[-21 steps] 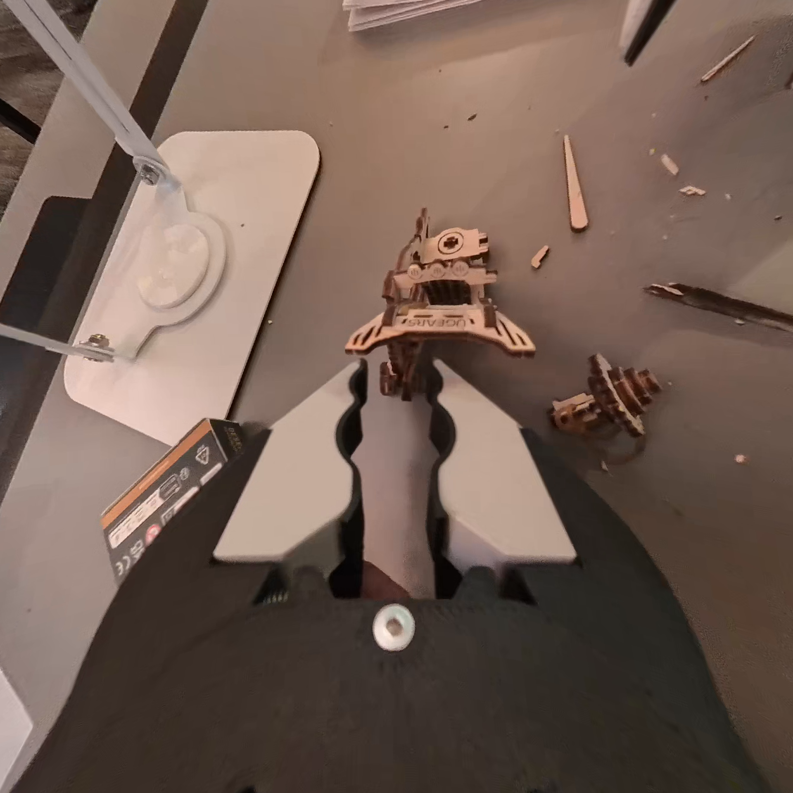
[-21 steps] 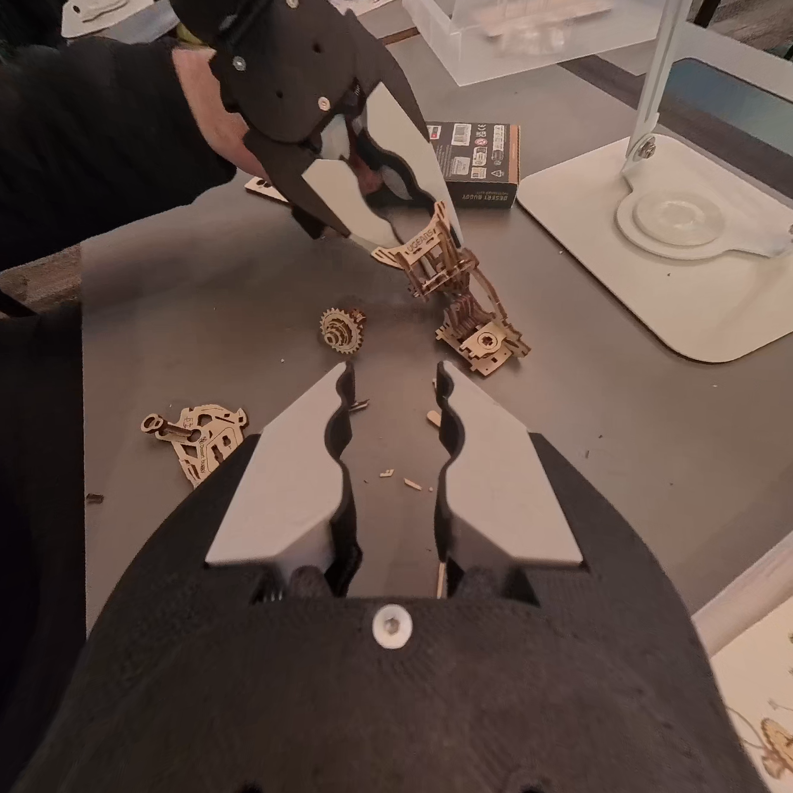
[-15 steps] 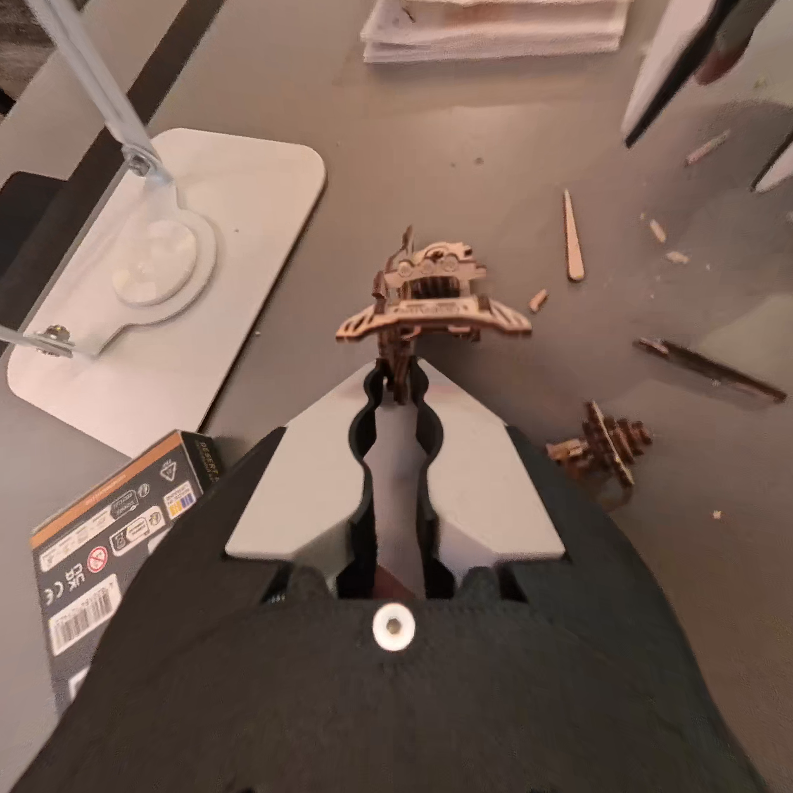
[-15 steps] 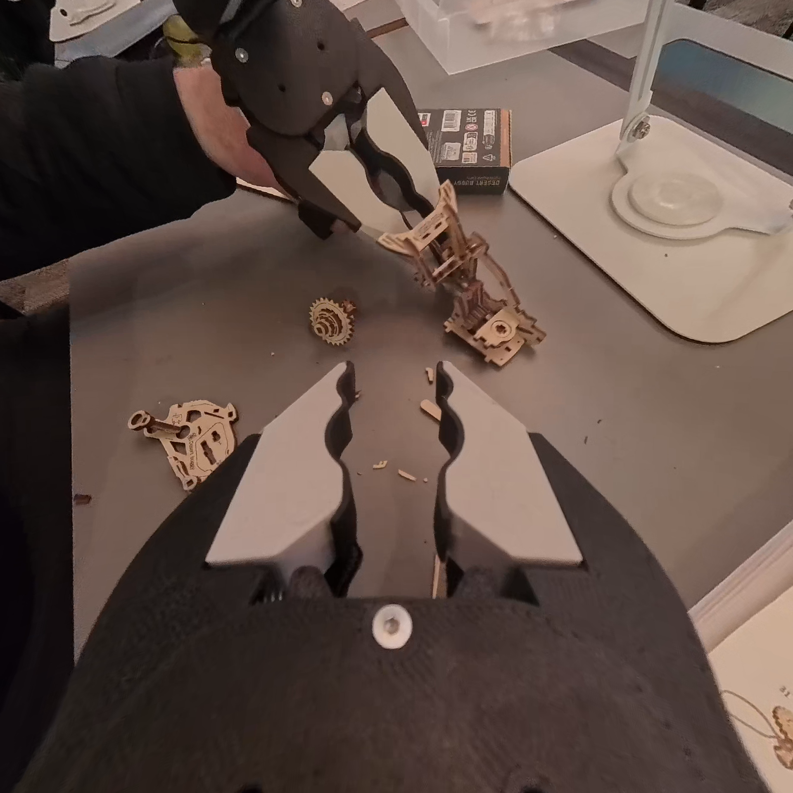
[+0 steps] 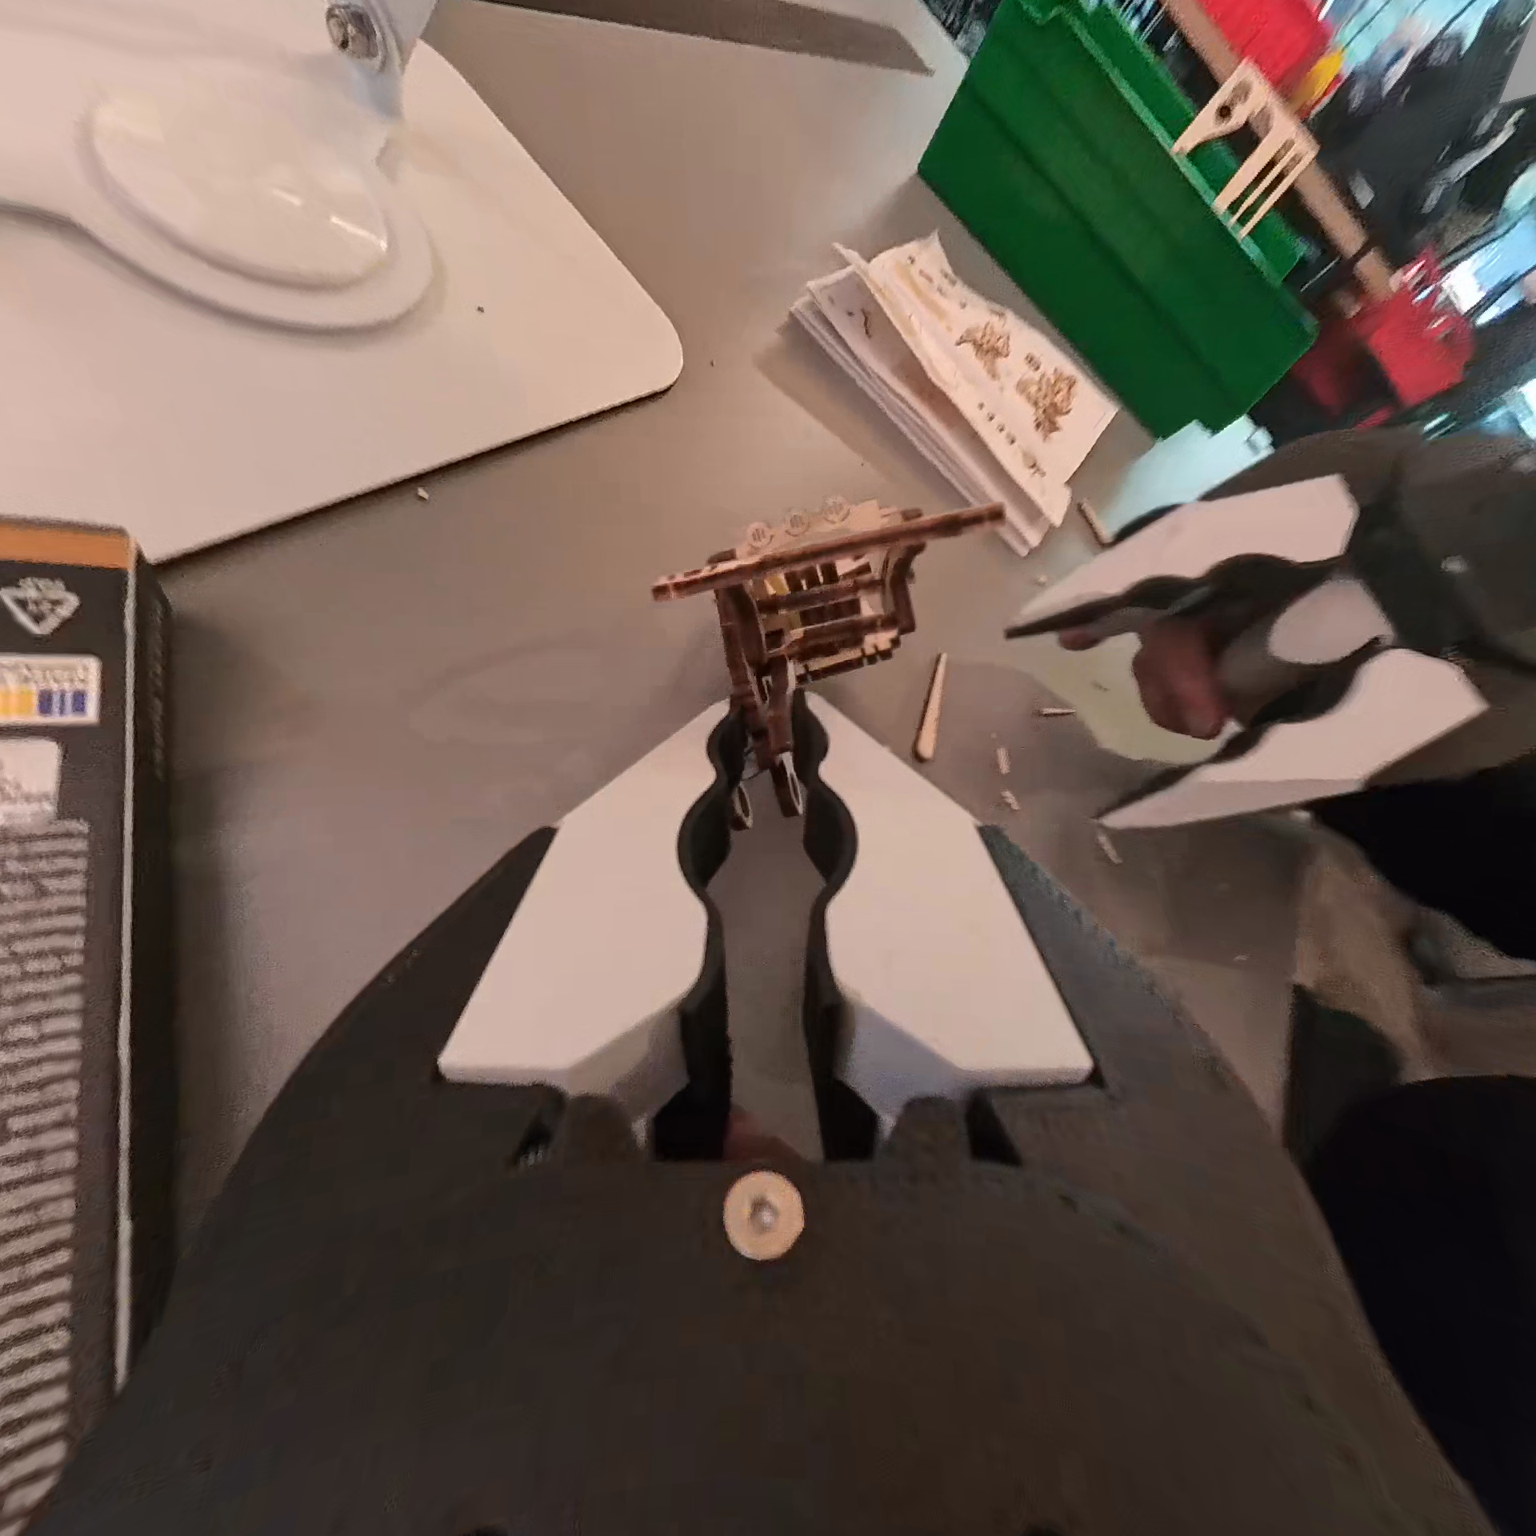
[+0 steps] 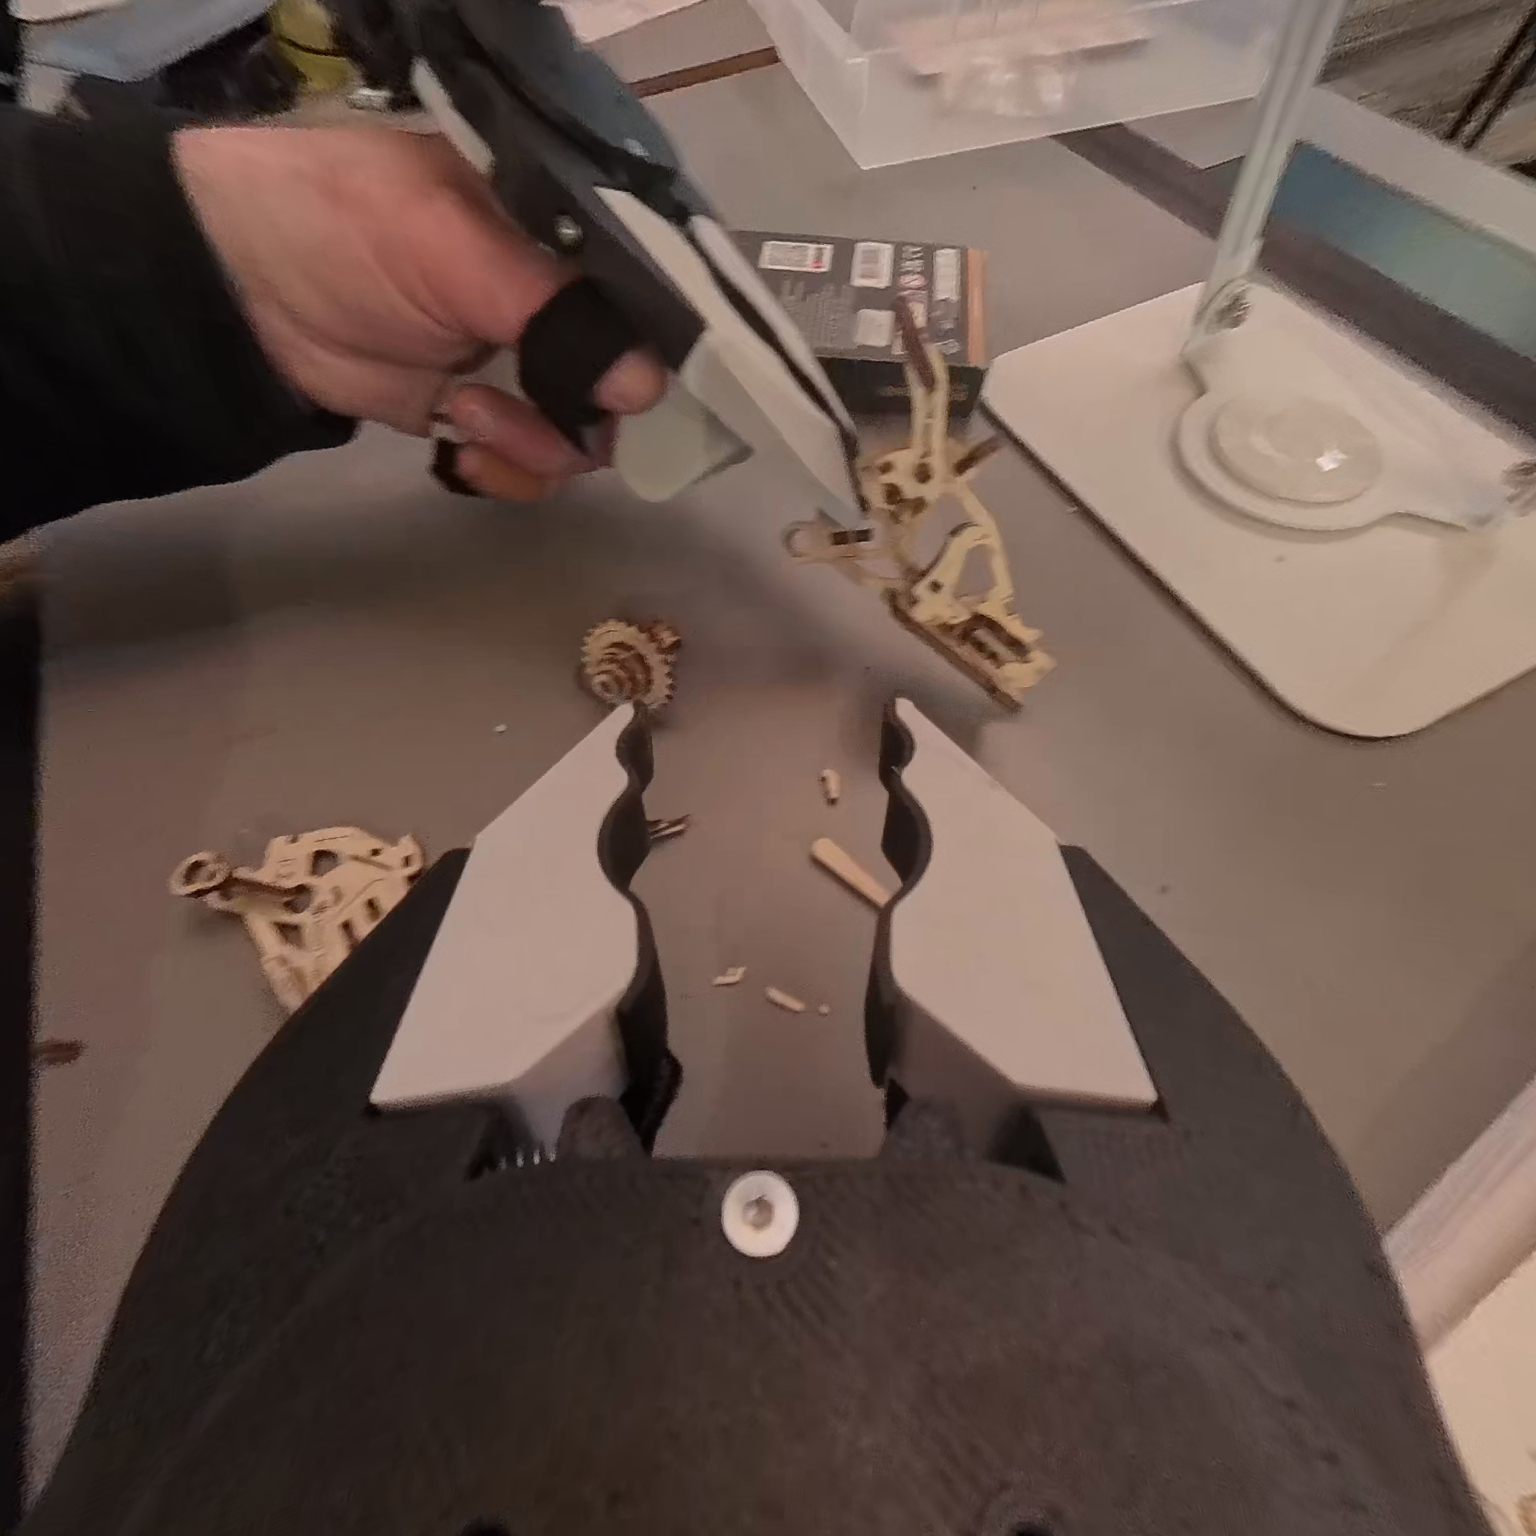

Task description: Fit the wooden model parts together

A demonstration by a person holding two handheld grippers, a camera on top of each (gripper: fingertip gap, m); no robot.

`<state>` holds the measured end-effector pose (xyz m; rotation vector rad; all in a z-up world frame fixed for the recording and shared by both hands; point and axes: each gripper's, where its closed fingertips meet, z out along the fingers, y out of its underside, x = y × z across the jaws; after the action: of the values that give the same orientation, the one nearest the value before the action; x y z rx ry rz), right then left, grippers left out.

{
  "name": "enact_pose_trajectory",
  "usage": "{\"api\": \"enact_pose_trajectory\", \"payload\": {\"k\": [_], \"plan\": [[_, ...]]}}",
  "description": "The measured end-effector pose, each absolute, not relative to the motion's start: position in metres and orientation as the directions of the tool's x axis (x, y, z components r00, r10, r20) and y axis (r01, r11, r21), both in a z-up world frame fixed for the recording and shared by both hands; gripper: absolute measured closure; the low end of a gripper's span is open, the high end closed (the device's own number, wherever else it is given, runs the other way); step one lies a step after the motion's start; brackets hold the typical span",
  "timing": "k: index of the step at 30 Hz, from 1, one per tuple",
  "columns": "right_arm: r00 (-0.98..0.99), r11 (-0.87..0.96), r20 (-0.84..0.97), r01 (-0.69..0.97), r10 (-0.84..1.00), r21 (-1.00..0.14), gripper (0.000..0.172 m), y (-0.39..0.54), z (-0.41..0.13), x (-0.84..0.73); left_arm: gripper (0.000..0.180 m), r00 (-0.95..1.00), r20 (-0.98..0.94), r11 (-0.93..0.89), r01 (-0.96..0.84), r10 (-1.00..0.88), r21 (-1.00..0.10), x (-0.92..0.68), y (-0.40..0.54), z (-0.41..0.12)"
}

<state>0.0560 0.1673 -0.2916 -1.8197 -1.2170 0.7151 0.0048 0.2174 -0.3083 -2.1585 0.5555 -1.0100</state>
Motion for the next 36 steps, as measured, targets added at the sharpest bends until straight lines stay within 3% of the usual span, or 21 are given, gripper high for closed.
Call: {"api": "enact_pose_trajectory", "payload": {"k": [7,14,18,28,36], "plan": [[0.374,-0.073,0.191,0.589,0.908,-0.805,0.126,0.207,-0.309,0.050,0.172,0.576,0.600,-0.741,-0.015,-0.555,-0.671,0.003,0.211,-0.314],[0.345,-0.054,0.192,0.592,0.919,-0.804,0.139,0.220,-0.317,0.040,0.169,0.556,0.623,-0.753,-0.008,-0.550,-0.658,0.003,0.209,-0.317],[0.338,-0.053,0.185,0.587,0.923,-0.808,0.148,0.222,-0.316,0.041,0.159,0.567,0.594,-0.717,0.006,-0.571,-0.697,-0.005,0.208,-0.310],[0.293,-0.035,0.166,0.577,0.942,-0.816,0.150,0.218,-0.316,0.041,0.154,0.635,0.522,-0.709,-0.060,-0.570,-0.702,-0.022,0.217,-0.319],[0.309,-0.011,0.207,0.579,0.928,-0.815,0.138,0.220,-0.306,0.044,0.157,0.623,0.504,-0.708,-0.117,-0.598,-0.696,-0.019,0.217,-0.329]]}}
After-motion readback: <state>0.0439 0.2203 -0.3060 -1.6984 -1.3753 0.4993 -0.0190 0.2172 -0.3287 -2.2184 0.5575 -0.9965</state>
